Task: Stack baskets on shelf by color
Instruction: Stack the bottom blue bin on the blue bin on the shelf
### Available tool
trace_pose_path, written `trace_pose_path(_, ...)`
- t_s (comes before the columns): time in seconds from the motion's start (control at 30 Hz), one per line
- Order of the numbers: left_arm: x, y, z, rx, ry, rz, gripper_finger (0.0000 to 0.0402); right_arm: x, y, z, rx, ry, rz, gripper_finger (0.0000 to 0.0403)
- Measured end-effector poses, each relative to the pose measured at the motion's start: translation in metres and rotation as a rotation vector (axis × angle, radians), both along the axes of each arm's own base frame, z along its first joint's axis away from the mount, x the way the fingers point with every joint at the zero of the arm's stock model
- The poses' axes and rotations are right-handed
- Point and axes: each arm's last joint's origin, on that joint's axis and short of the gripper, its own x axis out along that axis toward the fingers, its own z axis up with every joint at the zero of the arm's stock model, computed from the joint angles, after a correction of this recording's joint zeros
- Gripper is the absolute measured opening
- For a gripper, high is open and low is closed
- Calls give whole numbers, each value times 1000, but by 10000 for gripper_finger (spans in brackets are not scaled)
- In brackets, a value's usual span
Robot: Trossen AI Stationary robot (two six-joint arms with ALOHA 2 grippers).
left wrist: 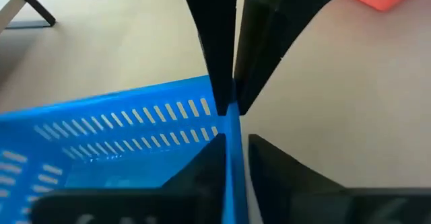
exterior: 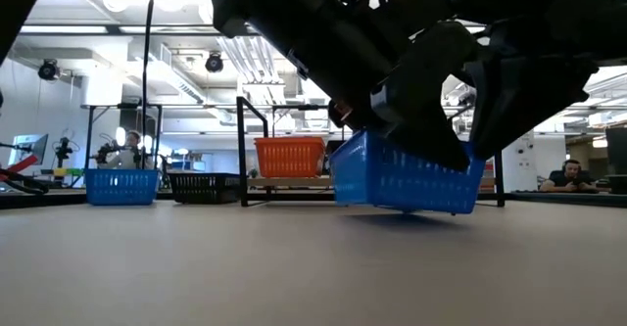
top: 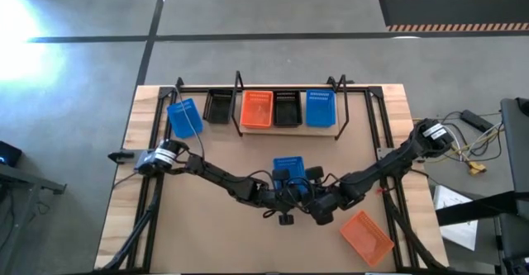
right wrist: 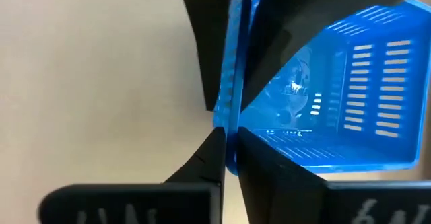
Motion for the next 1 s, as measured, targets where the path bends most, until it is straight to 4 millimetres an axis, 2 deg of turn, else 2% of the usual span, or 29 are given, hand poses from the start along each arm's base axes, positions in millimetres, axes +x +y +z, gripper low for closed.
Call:
trace_pose_path(0.07,0,0,1,-1,-5,-6,81,-2,2,-1,0,5,8,12)
trace_pose_path(0.27,-10,1,30,2,-3,-41,171,-12,5,-8,-30,-16,-52,10)
trace_pose_path(0.37,-21,0,47,6,27,-51,199,-20,9,-11,-37,-20,-75,10)
trace_pose_path(0.47,-37,-2,74,-14,9,-40,209,-28,16,-4,-34,-44,-61,9)
trace_pose_path(0.53,-48,-3,85,-20,11,-11,210,-32,21,7,-8,-73,-55,9)
trace_pose_path(0.73,-78,-13,92,53,0,90,210,-48,24,44,-28,-130,-113,9)
trace_pose_path(0.9,-88,-20,80,87,-25,148,210,-57,17,69,-123,-96,-163,9)
trace_pose_path(1.0,-93,-25,76,54,-51,183,210,-58,12,100,-199,-97,-175,9)
